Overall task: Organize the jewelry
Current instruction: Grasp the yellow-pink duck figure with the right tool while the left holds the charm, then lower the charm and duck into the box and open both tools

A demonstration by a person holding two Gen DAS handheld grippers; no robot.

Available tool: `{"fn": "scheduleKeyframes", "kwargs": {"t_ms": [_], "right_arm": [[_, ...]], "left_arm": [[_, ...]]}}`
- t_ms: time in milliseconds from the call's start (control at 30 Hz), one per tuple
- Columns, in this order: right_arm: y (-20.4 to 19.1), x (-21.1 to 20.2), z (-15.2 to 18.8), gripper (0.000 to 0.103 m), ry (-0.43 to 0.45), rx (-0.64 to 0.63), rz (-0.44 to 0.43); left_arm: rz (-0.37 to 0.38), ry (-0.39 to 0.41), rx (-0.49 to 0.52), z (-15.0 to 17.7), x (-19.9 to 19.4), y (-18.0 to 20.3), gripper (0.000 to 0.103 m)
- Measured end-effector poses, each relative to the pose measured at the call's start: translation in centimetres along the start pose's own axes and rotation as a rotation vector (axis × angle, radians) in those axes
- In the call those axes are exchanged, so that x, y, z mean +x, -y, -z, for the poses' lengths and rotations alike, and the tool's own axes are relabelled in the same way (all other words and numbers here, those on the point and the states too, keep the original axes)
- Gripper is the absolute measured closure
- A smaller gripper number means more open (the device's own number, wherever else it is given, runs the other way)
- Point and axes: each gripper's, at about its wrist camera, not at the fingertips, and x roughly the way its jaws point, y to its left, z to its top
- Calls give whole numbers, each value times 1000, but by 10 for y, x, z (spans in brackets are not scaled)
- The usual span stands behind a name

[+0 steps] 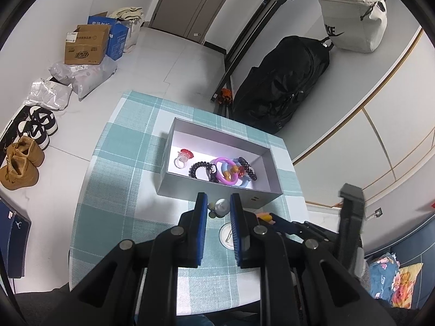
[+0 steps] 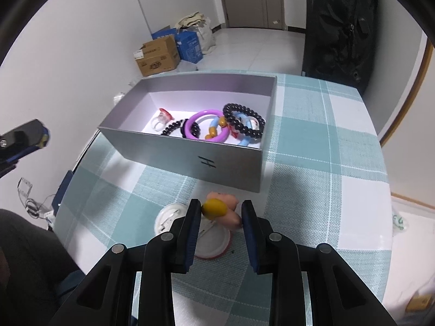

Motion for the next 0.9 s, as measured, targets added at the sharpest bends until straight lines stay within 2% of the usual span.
{"fn": "scheduleKeyframes", "kwargs": {"t_ms": [300, 767, 867, 900], "right_arm": [[7, -27, -13, 74, 66, 11, -85], [19, -16, -49, 74, 32, -26, -162], [23, -10, -57, 79, 16, -18, -171], [25, -8, -60, 89, 10, -14, -182]], "left_arm": [[-17, -4, -9, -5, 12, 7, 91], [-9, 1, -43, -23, 39, 18, 91], [-9, 2, -35, -29, 45, 24, 91], [-10, 4, -30, -31, 48, 25, 91]]}}
